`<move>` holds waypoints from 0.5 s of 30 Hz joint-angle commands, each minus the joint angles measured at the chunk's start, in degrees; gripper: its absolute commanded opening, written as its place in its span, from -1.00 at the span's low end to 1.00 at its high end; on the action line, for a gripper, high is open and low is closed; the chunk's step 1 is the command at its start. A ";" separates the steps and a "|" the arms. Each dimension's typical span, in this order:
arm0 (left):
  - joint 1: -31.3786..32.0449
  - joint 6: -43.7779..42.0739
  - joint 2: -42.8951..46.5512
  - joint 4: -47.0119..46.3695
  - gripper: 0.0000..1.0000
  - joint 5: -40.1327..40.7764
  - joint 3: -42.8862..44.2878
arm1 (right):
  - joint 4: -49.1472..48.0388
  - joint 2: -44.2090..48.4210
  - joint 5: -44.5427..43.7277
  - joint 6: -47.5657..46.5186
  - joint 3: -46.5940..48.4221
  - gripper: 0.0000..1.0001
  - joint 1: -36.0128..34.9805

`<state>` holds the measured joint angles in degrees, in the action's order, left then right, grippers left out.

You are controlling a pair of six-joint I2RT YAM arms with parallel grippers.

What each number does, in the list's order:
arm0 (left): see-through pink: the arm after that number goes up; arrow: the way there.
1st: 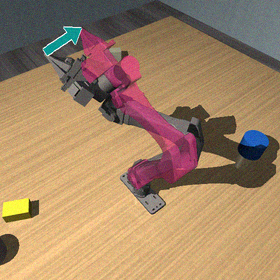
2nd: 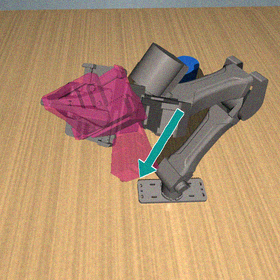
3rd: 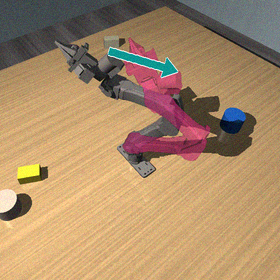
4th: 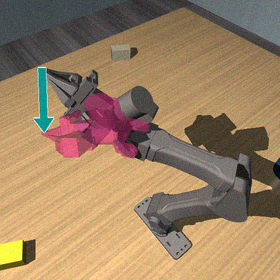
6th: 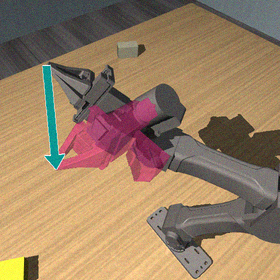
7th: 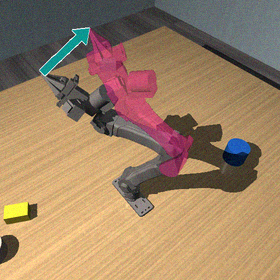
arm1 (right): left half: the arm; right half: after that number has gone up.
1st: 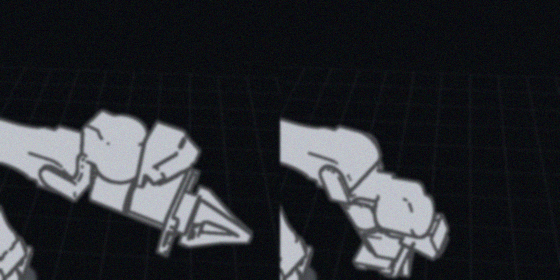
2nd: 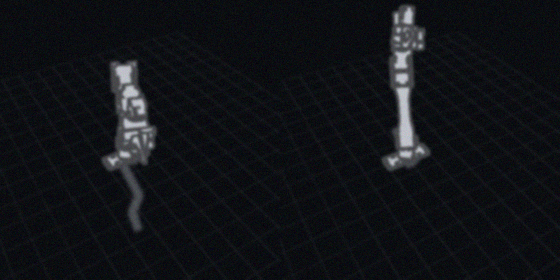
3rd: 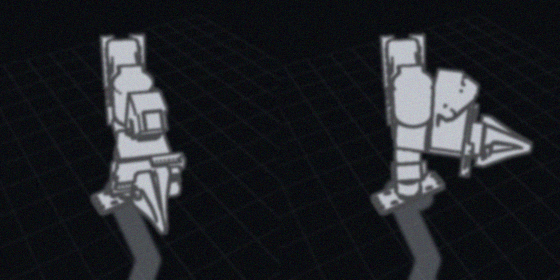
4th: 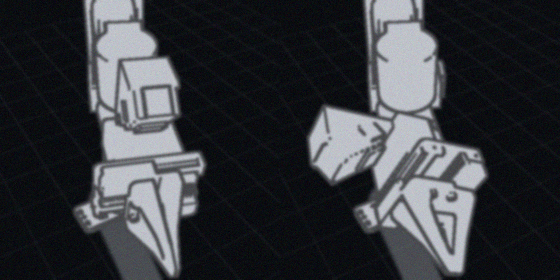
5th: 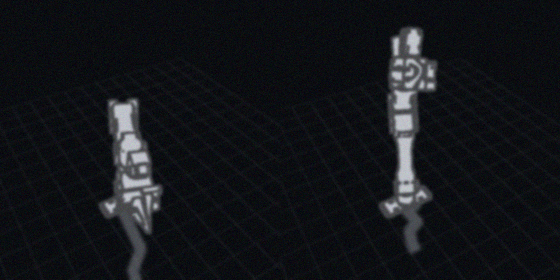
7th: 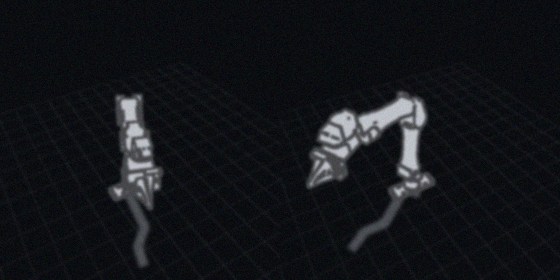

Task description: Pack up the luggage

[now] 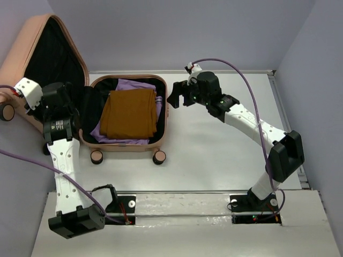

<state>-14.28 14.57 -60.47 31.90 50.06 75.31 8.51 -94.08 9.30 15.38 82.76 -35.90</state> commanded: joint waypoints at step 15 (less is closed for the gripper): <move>38.36 -18.88 14.36 -4.59 0.21 -51.60 -8.71 | -5.17 -2.77 -8.84 7.56 -5.24 0.93 1.45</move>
<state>20.78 -8.91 -38.11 27.53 38.00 61.34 7.55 -97.97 5.93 19.55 78.50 -34.79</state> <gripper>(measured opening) 0.214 0.965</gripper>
